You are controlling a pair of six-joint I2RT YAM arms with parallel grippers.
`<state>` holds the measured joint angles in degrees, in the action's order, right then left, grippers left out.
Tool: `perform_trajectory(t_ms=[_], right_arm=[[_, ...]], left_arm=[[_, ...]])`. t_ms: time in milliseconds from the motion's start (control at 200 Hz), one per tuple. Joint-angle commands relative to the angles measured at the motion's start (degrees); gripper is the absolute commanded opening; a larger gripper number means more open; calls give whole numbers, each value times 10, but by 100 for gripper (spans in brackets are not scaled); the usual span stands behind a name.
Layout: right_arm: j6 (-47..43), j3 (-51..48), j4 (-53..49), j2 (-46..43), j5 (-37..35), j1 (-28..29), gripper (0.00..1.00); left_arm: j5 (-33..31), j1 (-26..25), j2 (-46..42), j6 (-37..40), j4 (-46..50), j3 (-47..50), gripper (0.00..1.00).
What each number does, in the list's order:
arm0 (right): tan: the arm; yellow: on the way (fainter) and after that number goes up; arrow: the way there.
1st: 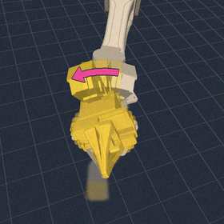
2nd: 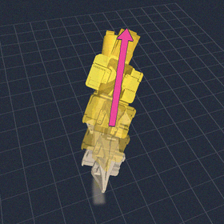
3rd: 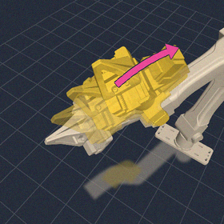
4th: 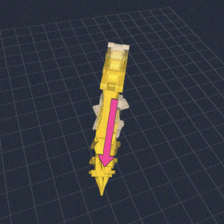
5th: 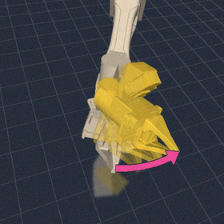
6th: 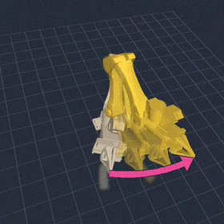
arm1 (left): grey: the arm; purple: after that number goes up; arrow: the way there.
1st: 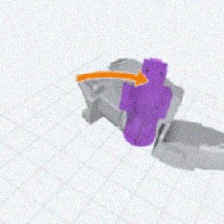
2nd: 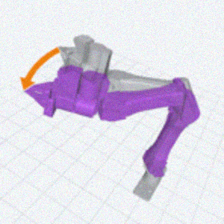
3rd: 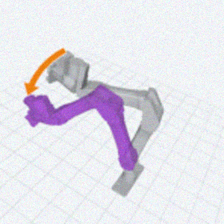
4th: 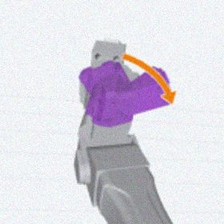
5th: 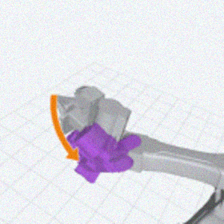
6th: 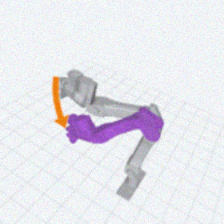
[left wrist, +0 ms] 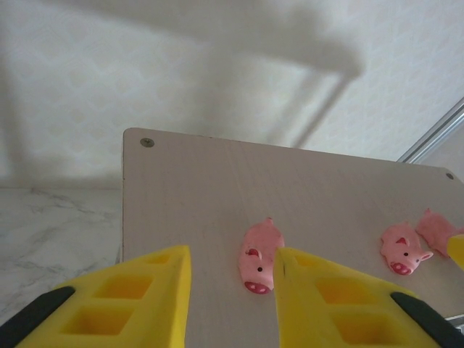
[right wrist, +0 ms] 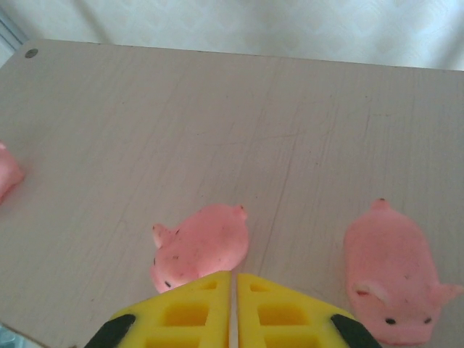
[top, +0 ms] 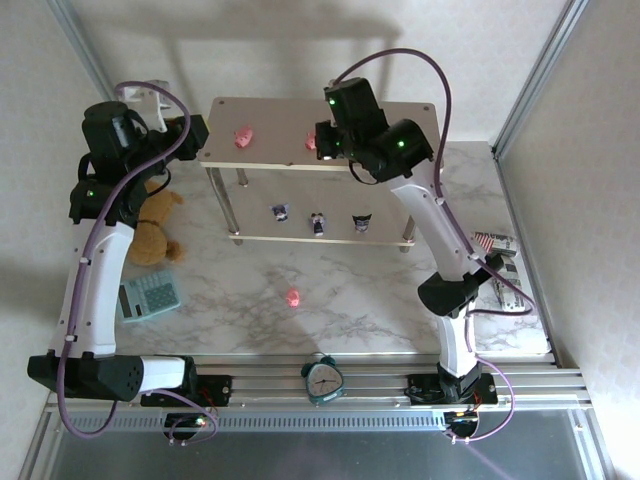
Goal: Place and organize the plastic toys onto the shelf
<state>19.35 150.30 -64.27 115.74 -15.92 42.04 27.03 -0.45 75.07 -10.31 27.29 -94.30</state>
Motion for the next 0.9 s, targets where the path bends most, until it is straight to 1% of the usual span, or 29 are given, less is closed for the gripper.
perform_trajectory(t_ms=[0, 250, 671, 896], right_arm=[[8, 21, -1, 15, -23, 3, 12], [13, 24, 11, 31, -35, -3, 12], [24, 24, 40, 47, 5, -16, 13], [21, 24, 58, 50, 7, -18, 13]], left_arm=[[7, 8, -10, 16, 10, -19, 36], [6, 17, -13, 25, 16, -17, 36], [9, 32, -18, 31, 15, -6, 37], [9, 37, -19, 34, 15, -1, 37]])
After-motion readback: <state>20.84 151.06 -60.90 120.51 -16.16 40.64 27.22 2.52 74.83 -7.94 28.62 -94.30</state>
